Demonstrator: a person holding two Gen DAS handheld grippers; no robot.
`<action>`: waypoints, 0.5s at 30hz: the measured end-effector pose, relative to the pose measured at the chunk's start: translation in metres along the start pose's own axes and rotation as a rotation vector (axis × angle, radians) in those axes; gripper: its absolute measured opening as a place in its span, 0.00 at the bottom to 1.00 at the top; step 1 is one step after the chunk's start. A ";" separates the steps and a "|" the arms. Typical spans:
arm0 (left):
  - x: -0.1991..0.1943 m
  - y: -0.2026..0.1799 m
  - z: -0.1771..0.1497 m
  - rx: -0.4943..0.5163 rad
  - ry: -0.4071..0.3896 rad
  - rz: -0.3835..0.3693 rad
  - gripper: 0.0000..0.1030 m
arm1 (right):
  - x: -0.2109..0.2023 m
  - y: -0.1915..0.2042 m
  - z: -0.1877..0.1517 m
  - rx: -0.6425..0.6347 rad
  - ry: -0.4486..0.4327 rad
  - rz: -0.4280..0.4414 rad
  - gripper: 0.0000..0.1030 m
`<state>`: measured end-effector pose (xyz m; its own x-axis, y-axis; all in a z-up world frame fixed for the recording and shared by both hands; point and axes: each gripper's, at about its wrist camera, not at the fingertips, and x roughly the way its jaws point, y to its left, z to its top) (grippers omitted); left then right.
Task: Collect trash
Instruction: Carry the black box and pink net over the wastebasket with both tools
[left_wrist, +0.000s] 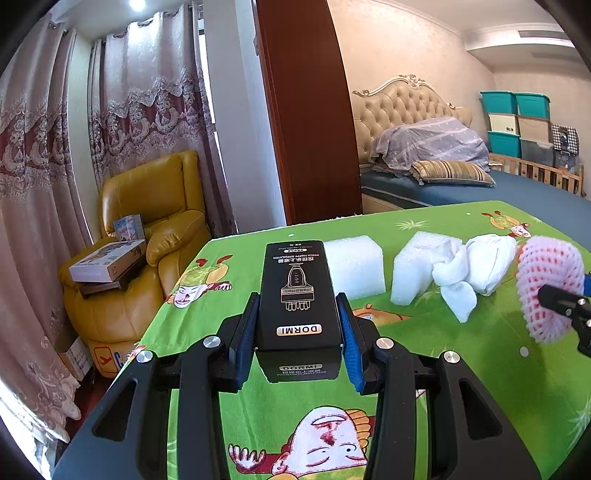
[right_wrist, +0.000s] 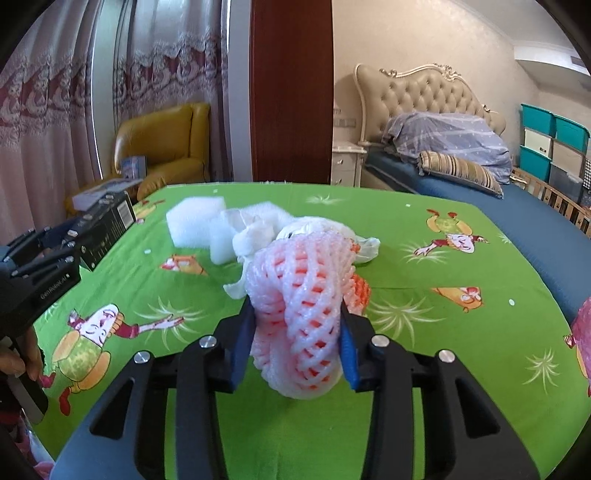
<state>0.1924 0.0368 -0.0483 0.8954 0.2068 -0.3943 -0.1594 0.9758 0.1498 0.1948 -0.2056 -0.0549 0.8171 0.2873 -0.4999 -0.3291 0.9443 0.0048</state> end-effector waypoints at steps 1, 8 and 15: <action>-0.001 0.000 0.000 0.001 -0.003 0.001 0.39 | -0.004 -0.002 0.000 0.007 -0.019 0.005 0.38; -0.002 -0.004 0.000 0.015 -0.016 0.006 0.39 | -0.016 -0.006 0.000 0.035 -0.081 0.025 0.38; -0.011 -0.005 -0.002 0.019 -0.058 -0.026 0.39 | -0.027 -0.006 -0.005 0.026 -0.106 0.027 0.38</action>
<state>0.1827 0.0299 -0.0462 0.9218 0.1762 -0.3454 -0.1282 0.9792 0.1574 0.1723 -0.2197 -0.0457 0.8537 0.3271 -0.4052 -0.3407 0.9393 0.0405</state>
